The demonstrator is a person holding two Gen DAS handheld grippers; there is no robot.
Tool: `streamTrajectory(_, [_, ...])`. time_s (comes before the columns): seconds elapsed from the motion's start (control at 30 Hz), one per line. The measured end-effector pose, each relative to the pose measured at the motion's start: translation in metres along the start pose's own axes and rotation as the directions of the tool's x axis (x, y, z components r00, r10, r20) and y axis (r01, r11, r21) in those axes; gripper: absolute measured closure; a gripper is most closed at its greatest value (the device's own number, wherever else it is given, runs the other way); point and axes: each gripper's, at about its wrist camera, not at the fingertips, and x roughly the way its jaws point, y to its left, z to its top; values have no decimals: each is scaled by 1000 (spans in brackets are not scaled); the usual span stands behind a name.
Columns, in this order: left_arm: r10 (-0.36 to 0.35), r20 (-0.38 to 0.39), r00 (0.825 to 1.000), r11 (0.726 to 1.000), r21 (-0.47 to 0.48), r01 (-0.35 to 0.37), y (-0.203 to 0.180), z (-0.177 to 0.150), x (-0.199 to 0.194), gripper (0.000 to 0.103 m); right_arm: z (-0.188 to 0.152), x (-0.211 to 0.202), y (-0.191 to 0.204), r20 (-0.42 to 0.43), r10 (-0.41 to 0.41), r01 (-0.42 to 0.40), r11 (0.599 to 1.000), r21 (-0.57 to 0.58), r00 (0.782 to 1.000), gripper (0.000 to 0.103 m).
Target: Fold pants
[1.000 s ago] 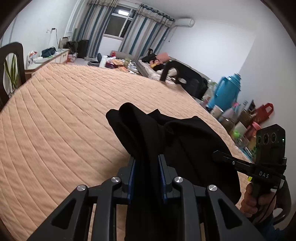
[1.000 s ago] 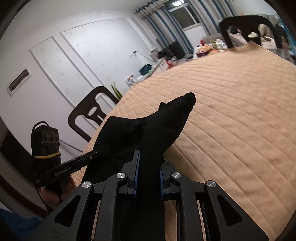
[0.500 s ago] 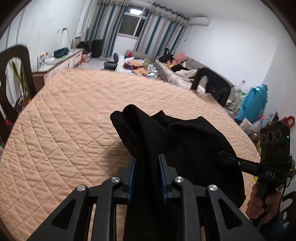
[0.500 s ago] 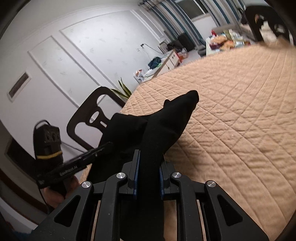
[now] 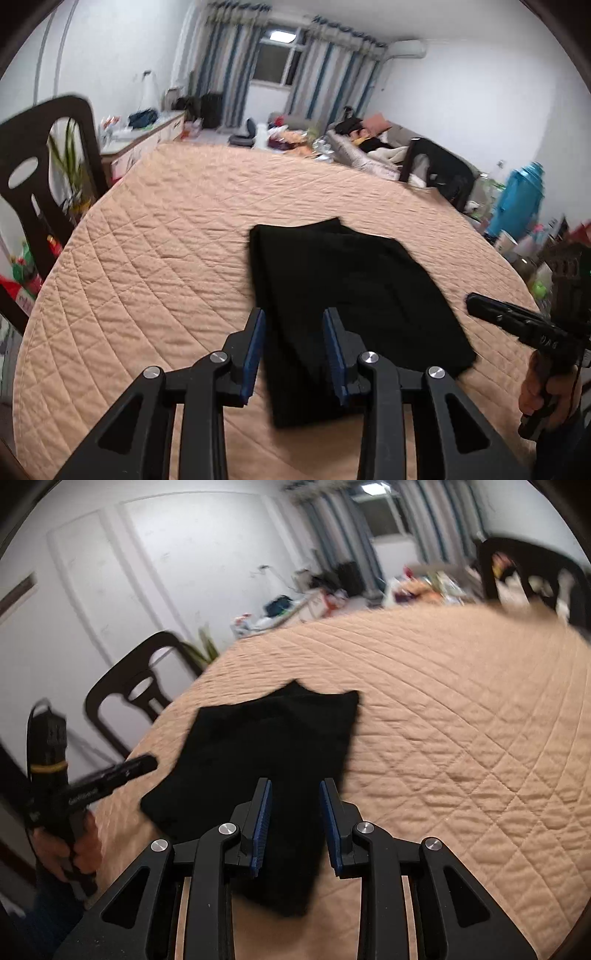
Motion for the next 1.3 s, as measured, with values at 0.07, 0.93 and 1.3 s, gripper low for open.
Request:
streamTrajectory(0.07, [-21, -1, 1000, 999, 26, 21, -11, -9, -6, 68, -9, -1, 16, -20, 1, -3, 998, -68, 1000, 76])
streamTrajectory(0.93, [135, -81, 987, 988, 86, -128, -1, 45, 94, 66, 51, 99, -12, -114, -135, 127, 989, -75, 984, 78])
streamTrajectory(1.3, [168, -50, 984, 982, 99, -163, -20, 26, 49, 66, 30, 42, 3, -58, -75, 71, 995, -65, 996, 77])
